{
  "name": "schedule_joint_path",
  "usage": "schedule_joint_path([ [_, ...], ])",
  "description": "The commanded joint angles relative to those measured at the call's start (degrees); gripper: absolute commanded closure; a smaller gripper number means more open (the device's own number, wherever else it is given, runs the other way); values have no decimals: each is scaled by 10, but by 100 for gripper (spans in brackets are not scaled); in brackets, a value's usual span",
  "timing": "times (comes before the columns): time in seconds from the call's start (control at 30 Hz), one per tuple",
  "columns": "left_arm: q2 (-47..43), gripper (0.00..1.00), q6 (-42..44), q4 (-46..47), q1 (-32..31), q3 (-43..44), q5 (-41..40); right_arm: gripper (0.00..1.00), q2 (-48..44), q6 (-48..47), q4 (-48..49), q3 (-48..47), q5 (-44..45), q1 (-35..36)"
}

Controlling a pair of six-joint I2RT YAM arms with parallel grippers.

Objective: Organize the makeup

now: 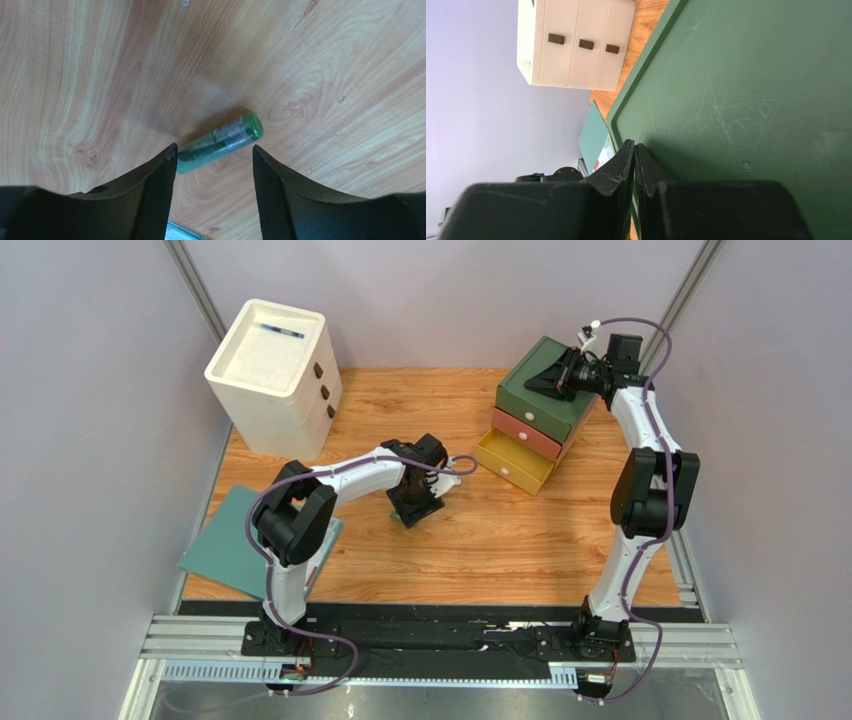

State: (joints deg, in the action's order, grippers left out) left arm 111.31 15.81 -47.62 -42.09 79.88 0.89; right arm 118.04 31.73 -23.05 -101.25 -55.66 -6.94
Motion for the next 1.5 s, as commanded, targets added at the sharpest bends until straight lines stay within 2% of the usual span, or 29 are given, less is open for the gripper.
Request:
schedule_joint_path([
  [0.0, 26, 38, 18, 6, -2, 12, -8, 89, 136, -69, -125, 91, 123, -4],
  [0.07, 33, 38, 19, 7, -4, 14, -8, 89, 137, -69, -126, 90, 123, -4],
  [0.13, 44, 47, 19, 6, -4, 16, -8, 89, 137, -69, -127, 88, 123, -4],
  [0.17, 47, 55, 21, 5, -5, 18, -8, 89, 138, -69, -126, 87, 122, -4],
  [0.2, 51, 76, 22, 3, -5, 24, -7, 89, 137, -69, -126, 87, 122, -4],
  [0.23, 61, 89, 22, -5, -4, 27, -1, 89, 138, -69, -127, 86, 122, -5],
  [0.27, 65, 92, 21, -8, -5, 31, 3, 89, 137, -69, -128, 85, 122, -4],
  [0.3, 69, 100, 18, -9, -5, 38, 10, 89, 136, -69, -128, 85, 122, -5],
  [0.43, 69, 100, 0, -11, -5, 69, 29, 89, 135, -69, -128, 86, 122, -5],
  [0.53, 72, 100, -21, -13, -3, 135, 44, 89, 135, -69, -130, 86, 122, -5],
  [0.67, 87, 100, -65, -1, 2, 265, 92, 89, 134, -72, -131, 87, 124, -5],
  [0.77, 97, 100, -112, 35, 2, 333, 122, 89, 132, -72, -132, 89, 127, -5],
  [0.9, 123, 100, -191, 138, 5, 386, 211, 89, 134, -71, -132, 88, 125, -5],
  [1.0, 146, 100, -307, 249, 18, 388, 283, 89, 133, -72, -133, 90, 126, -5],
  [1.03, 150, 100, -382, 283, 21, 369, 296, 89, 132, -72, -132, 91, 126, -5],
  [1.07, 156, 100, -417, 364, 23, 355, 309, 89, 131, -73, -132, 91, 126, -5],
  [1.17, 170, 100, -533, 491, 29, 318, 323, 89, 130, -72, -130, 94, 126, -5],
  [1.23, 180, 100, -583, 522, 30, 311, 315, 89, 129, -73, -128, 96, 126, -5],
  [1.4, 202, 95, -627, 539, 30, 313, 293, 89, 128, -72, -128, 96, 126, -6],
  [1.47, 206, 84, -636, 540, 30, 312, 289, 89, 128, -73, -129, 95, 125, -6],
])
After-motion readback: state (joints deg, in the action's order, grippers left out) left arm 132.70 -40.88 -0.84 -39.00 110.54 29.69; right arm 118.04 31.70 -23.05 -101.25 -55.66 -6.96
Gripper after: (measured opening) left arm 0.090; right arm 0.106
